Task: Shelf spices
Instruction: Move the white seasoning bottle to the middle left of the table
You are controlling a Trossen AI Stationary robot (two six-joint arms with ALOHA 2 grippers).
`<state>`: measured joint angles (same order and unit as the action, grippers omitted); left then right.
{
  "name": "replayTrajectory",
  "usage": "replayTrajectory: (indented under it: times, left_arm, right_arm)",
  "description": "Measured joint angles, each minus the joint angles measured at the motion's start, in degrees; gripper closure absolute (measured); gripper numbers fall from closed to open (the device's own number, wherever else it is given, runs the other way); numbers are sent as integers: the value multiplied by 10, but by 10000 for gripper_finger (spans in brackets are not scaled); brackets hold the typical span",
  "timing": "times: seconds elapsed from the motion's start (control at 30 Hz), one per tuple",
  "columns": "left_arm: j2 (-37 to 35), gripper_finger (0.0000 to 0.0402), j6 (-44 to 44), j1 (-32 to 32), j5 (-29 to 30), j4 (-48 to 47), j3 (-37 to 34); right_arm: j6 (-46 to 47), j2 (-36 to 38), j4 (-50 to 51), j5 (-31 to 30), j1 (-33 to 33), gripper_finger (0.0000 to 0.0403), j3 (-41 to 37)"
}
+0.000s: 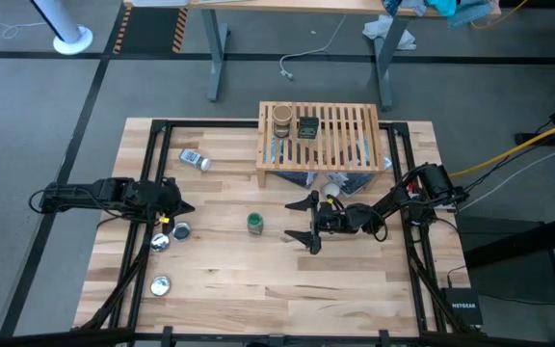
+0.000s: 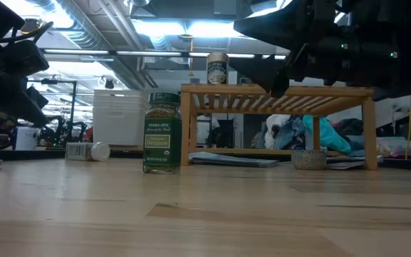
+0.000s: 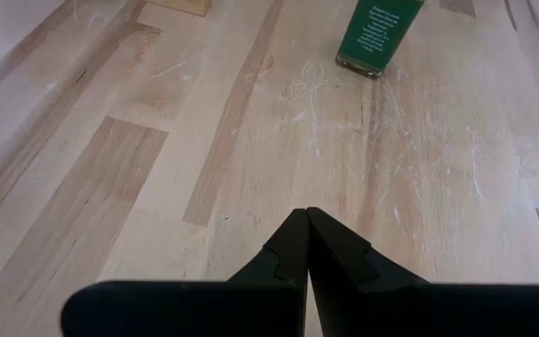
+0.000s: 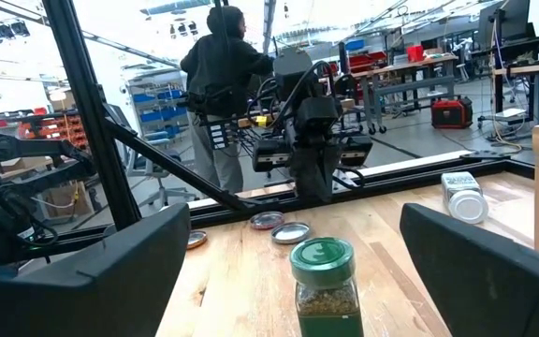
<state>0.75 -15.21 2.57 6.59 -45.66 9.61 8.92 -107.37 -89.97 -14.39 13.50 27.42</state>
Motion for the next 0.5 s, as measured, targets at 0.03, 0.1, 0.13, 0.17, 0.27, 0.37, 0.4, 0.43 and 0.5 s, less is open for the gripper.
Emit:
replayTrajectory:
  times: [0.03, 0.1, 0.13, 0.17, 0.27, 0.37, 0.4, 0.43, 0.5]
  left_arm:
    - [0, 402, 0, 0, 0, 2, 0]
    - [0, 402, 3, 0, 0, 21, -1]
    - [0, 402, 5, 0, 3, 34, -1]
    - [0, 402, 6, 0, 6, 52, -1]
    - [0, 402, 6, 0, 12, 141, -1]
    - [0, 402, 12, 0, 15, 238, -4]
    - [0, 401, 3, 0, 16, 271, -4]
    - [0, 402, -7, 0, 16, 298, -4]
    - [0, 401, -9, 0, 16, 336, -4]
  right_arm:
    - [0, 0, 0, 0, 0, 13, 0]
    - [0, 0, 0, 0, 0, 13, 0]
    - [0, 0, 0, 0, 0, 13, 0]
    - [0, 0, 0, 0, 0, 13, 0]
    - [0, 0, 0, -7, 0, 13, 0]
    - [0, 0, 0, -11, 0, 13, 0]
    - [0, 0, 0, -11, 0, 13, 0]
    - [0, 0, 0, -11, 0, 13, 0]
    - [0, 0, 0, -11, 0, 13, 0]
